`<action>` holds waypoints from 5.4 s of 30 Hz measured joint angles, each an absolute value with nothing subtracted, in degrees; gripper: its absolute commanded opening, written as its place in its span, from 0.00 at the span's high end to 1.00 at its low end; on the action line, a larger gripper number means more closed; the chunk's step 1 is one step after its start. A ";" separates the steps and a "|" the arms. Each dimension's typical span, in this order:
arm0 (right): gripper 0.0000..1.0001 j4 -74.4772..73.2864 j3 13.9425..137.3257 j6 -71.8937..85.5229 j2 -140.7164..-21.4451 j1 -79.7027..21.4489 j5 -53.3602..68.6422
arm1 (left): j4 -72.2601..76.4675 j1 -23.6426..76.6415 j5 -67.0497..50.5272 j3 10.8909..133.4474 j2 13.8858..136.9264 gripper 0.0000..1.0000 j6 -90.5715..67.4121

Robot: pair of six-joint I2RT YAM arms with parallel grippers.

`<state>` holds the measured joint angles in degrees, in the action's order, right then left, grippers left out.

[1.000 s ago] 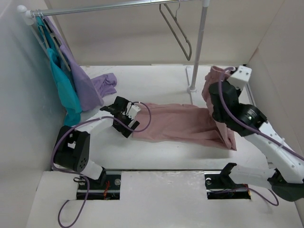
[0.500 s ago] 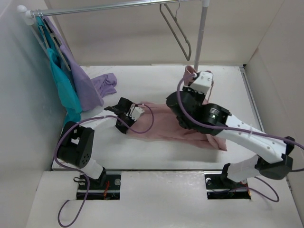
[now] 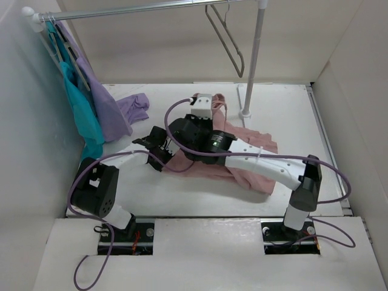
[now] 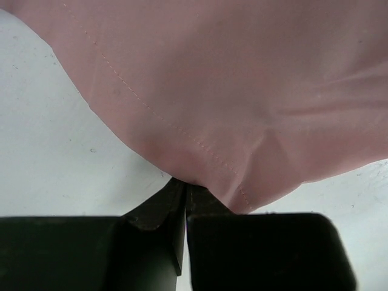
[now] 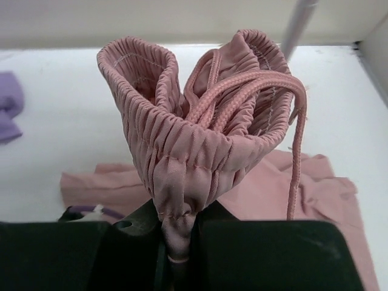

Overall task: Place the trousers on the hanger
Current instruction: Fold the trousers at the center of the board, then pick up the hanger from the clothesline.

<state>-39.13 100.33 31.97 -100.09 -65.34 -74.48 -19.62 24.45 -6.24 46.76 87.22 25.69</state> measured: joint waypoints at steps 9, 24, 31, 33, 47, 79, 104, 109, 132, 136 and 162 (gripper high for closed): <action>1.00 -30.26 100.29 27.75 -107.02 -64.29 -61.52 | -17.74 24.71 1.13 42.35 79.96 0.59 25.21; 1.00 -18.44 89.76 28.60 -107.70 -57.82 -36.99 | -16.64 25.19 12.12 39.97 47.03 0.56 28.73; 0.35 -15.18 89.47 25.58 -111.26 -57.69 -20.75 | -18.04 24.69 13.04 43.77 50.37 0.41 24.62; 0.12 -14.70 89.23 24.29 -112.03 -57.74 -16.51 | -18.81 23.83 13.39 44.93 51.40 0.40 23.18; 0.05 -16.56 73.45 23.57 -94.89 -59.18 -13.98 | -20.51 22.68 9.08 53.54 57.65 0.29 17.43; 0.27 -28.73 65.95 36.67 -94.65 -4.27 0.14 | -8.25 29.17 9.30 44.86 85.12 0.20 21.98; 0.04 -36.56 67.48 33.93 -67.68 -6.87 -7.60 | -28.18 22.02 17.34 67.11 65.54 0.00 8.05; 0.04 -35.27 82.67 27.62 -67.22 -9.61 -4.08 | -31.64 22.02 14.28 68.34 70.43 0.00 7.88; 0.00 -12.75 140.46 44.47 -119.81 -14.35 35.46 | -19.77 22.02 0.64 64.27 79.09 0.00 10.92; 0.05 -10.68 138.58 47.77 -120.88 -14.44 35.31 | -18.44 22.00 1.23 64.05 79.11 0.00 11.29; 0.38 7.25 140.09 62.85 -126.80 -17.10 34.44 | -14.57 21.26 2.17 57.69 78.24 0.00 12.45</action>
<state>7.25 140.09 62.85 -126.80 -17.10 34.44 -14.57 21.26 2.17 57.69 78.24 12.45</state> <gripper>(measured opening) 0.571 0.997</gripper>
